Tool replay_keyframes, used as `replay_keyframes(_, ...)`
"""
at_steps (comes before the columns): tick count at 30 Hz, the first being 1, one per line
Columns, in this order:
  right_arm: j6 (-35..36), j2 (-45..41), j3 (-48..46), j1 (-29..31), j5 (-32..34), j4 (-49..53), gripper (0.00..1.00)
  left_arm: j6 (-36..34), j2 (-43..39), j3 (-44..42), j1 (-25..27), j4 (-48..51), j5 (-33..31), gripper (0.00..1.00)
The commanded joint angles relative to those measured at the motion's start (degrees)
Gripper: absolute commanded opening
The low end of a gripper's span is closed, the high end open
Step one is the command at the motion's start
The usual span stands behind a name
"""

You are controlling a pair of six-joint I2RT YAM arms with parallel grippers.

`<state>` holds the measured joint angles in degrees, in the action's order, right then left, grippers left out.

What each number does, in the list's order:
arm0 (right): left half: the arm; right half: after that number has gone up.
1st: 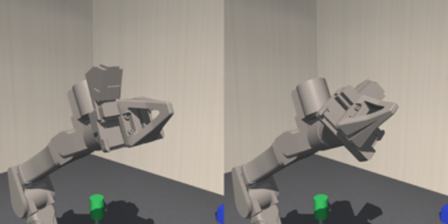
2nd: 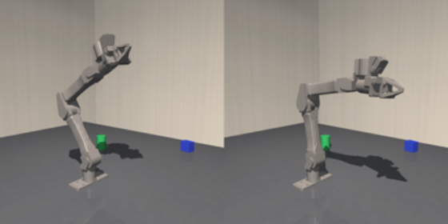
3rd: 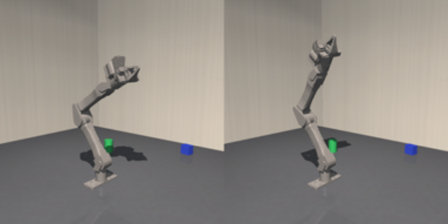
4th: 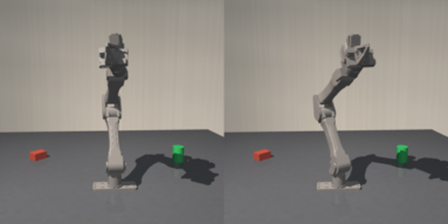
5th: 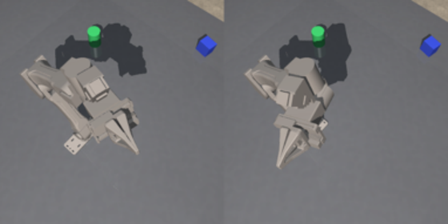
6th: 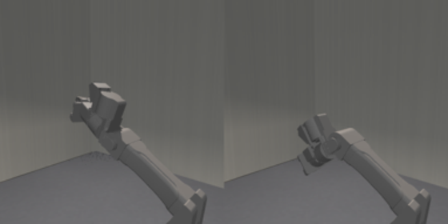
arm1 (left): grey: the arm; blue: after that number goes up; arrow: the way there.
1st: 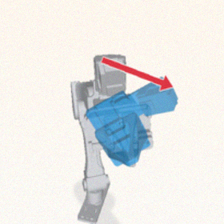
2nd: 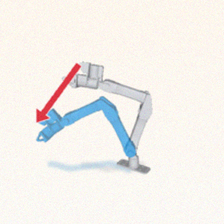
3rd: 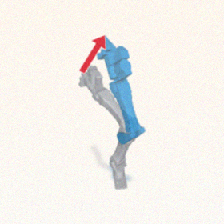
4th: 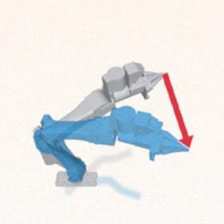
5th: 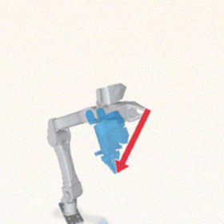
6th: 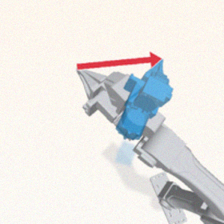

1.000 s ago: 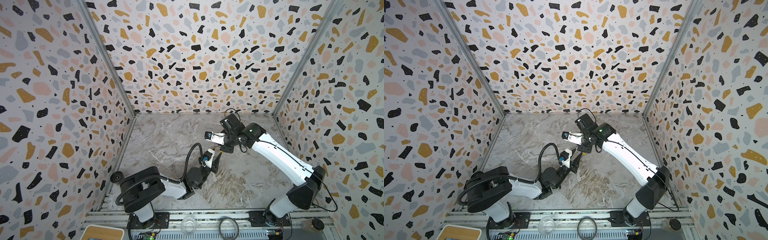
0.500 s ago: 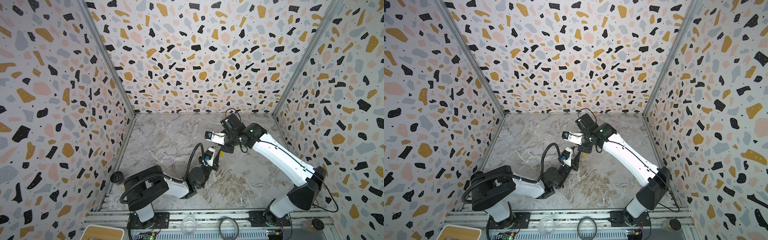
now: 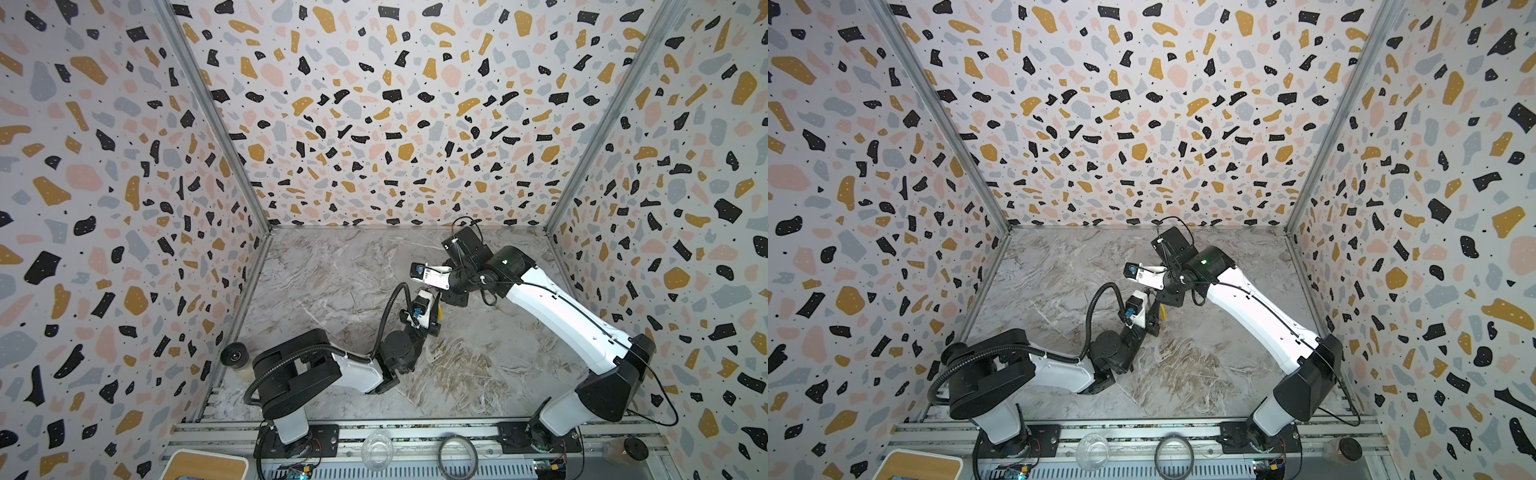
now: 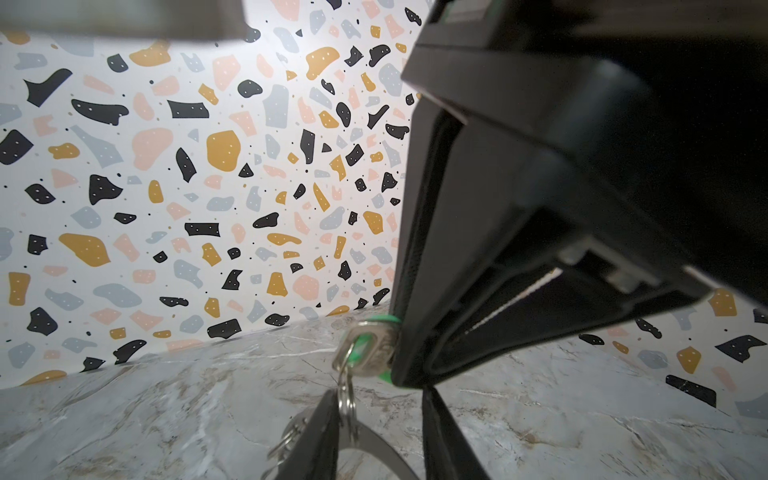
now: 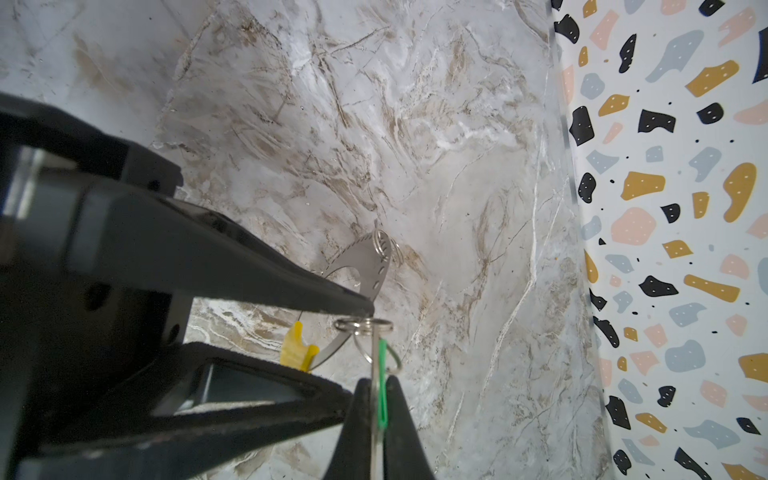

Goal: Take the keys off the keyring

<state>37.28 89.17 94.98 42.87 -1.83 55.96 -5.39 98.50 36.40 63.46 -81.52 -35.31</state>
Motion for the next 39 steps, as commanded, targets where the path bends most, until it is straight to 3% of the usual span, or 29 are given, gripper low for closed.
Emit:
replay_keyframes(1,-0.98,-3.02,0.16,0.27,-0.63,1.08,0.0,-0.68,0.38,1.16,0.26,-4.47,-1.99,0.32)
replay_keyframes(14,-0.98,-3.21,-0.11,0.19,-0.42,0.9,0.0,0.12,-0.06,0.43,0.26,-3.91,-3.18,0.2)
replay_keyframes(39,-0.89,-3.21,-0.29,0.21,-0.31,1.03,0.0,-0.71,-0.52,0.66,0.26,-3.83,-4.14,0.12)
